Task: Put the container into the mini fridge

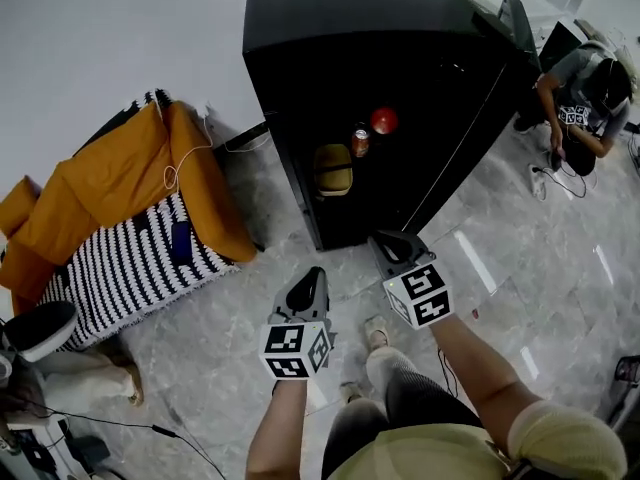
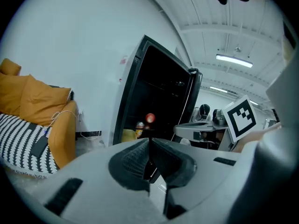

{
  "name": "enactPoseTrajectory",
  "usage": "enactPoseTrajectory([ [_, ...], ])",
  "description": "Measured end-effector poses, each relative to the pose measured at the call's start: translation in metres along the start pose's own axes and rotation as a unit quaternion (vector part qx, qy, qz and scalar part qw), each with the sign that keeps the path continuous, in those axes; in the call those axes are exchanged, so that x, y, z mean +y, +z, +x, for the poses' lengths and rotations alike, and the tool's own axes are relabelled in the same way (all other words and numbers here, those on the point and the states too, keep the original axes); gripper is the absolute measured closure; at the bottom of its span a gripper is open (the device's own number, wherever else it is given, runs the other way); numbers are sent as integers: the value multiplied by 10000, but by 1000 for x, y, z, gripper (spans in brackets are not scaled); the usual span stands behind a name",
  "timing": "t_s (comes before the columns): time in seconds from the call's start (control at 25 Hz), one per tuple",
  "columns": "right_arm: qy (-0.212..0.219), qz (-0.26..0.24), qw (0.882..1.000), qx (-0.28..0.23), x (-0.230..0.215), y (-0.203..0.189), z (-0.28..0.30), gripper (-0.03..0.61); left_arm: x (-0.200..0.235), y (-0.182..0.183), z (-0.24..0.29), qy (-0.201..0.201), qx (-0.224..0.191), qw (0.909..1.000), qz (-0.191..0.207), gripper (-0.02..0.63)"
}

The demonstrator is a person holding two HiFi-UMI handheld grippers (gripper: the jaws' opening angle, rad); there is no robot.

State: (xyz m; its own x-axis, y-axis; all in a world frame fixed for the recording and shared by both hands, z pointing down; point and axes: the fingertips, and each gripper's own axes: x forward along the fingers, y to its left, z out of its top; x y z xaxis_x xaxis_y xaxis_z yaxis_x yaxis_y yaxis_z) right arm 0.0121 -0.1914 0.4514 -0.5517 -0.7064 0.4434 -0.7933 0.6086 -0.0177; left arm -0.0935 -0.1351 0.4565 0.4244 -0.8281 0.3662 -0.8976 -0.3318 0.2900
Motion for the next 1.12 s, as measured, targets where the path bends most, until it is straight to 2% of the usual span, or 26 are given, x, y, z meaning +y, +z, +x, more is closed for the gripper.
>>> enactPoseTrajectory([
  [0.24, -97, 209, 9996, -157, 15, 17, -27, 546, -13, 18, -25, -156, -123, 9997, 120, 586],
  [0.64, -8, 379, 9990, -242, 45, 27, -75, 546, -26, 27, -66, -185, -46, 9989, 430, 585],
  [0.88, 17, 397, 9986, -345, 58, 35, -97, 546, -29, 35, -93, -66, -125, 9990, 416, 586],
  [1.12, 20, 407, 9983, -425, 70, 37, -114, 546, -32, 34, -110, 190, -213, 9994, 207, 585],
])
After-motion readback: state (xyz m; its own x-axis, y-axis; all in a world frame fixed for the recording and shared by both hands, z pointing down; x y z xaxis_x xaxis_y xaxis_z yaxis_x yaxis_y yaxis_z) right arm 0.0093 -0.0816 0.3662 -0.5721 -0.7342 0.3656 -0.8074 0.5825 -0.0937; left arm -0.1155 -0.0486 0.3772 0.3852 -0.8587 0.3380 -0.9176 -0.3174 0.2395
